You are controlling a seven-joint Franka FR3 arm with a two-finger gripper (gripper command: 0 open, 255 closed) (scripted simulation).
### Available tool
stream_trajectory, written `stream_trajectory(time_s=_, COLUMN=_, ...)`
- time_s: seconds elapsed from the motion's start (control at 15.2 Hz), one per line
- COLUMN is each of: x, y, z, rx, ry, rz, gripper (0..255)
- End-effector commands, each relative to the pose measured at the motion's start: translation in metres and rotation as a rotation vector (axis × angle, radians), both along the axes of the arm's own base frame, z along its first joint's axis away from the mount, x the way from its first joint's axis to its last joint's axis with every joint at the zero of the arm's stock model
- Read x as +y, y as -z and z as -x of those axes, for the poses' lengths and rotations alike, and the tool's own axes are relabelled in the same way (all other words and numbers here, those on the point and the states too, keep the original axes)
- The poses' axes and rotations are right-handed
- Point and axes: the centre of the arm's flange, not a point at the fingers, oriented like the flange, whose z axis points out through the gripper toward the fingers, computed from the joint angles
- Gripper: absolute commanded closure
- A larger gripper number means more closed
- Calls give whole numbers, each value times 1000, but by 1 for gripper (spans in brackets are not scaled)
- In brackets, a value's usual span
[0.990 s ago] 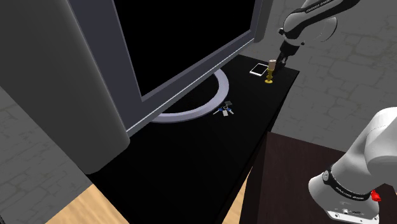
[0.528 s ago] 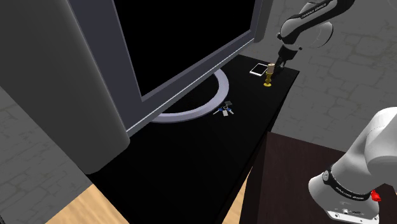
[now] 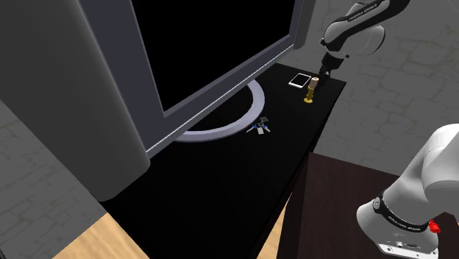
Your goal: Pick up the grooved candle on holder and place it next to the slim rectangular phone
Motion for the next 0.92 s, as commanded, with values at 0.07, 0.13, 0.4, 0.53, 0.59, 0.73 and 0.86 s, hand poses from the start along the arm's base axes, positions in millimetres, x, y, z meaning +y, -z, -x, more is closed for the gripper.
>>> stream_trajectory(time_s=0.07, x=0, y=0, z=0, rx=0, ry=0, rz=0, gripper=0)
stream_trajectory(time_s=0.13, x=1, y=-13, z=3, rx=0, ry=0, rz=0, gripper=0)
stream_trajectory(time_s=0.4, x=3, y=-49, z=10, rx=0, ry=0, rz=0, gripper=0)
stream_trajectory(time_s=0.53, x=3, y=-49, z=10, rx=0, ry=0, rz=0, gripper=0)
stream_trajectory(time_s=0.59, x=3, y=-49, z=10, rx=0, ry=0, rz=0, gripper=0)
stream_trajectory(time_s=0.73, x=3, y=-49, z=10, rx=0, ry=0, rz=0, gripper=0)
stream_trajectory(time_s=0.86, x=3, y=-49, z=10, rx=0, ry=0, rz=0, gripper=0)
